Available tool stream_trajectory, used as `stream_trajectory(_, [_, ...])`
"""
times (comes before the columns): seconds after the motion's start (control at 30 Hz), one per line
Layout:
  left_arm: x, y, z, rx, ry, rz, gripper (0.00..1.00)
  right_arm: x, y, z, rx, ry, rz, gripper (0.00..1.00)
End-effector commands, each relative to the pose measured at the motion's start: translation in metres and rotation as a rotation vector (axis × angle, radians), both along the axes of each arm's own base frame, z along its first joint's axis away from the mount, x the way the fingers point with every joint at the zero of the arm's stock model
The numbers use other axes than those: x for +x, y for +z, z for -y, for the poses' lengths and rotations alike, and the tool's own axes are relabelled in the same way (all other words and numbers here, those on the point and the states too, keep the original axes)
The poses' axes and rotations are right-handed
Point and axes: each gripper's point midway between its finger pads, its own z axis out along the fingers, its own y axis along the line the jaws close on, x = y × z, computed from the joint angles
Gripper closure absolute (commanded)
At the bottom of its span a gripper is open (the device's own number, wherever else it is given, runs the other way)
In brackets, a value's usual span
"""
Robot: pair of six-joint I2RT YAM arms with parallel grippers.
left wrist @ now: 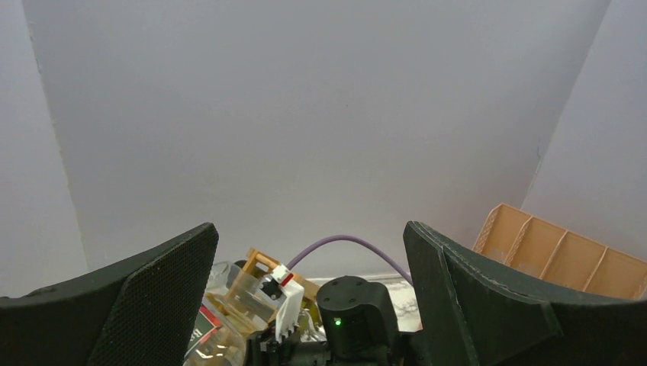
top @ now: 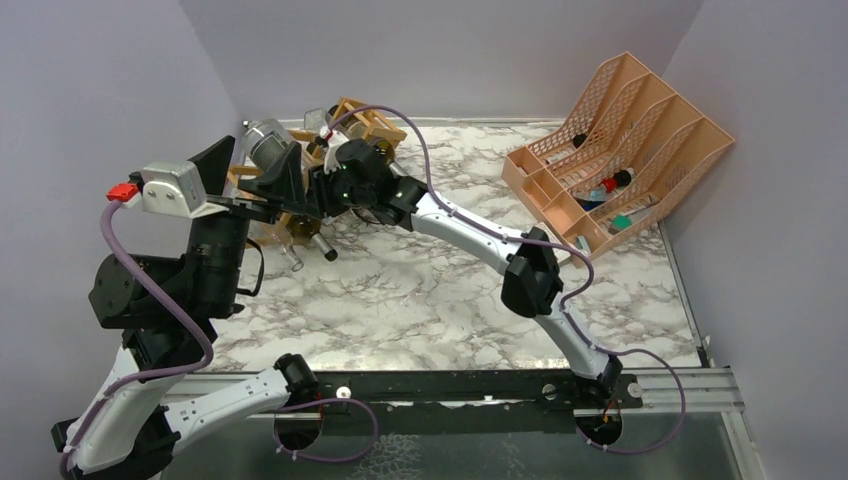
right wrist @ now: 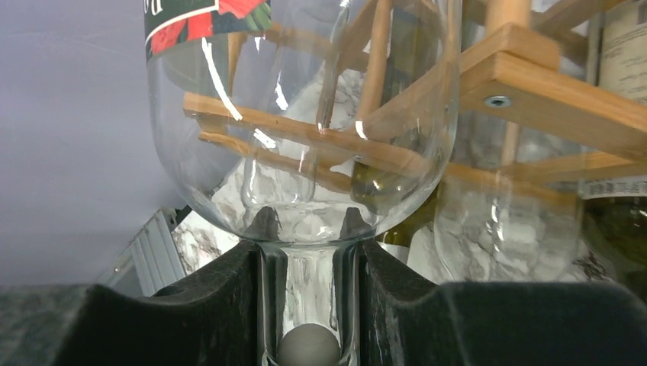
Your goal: Put the wine bottle on the wine rack
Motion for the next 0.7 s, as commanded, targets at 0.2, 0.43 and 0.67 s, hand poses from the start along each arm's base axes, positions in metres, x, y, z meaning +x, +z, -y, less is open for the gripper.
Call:
stream_trajectory(0.2, [0.006,-0.021,0.003,0.015,0.015,-0.045,0.01,-0.003,0.095,-0.040,0.323,0.026,0.219,0.75])
stream_trajectory(0.43, [0.007,-0.024,0.005,0.016,0.011,-0.054,0.01,0.008,0.080,-0.039,0.296,-0.023,0.252,0.59])
stream_trajectory(0.67, [0.008,-0.025,0.005,0.019,0.016,-0.058,0.01,0.007,0.072,-0.035,0.276,-0.032,0.242,0.48])
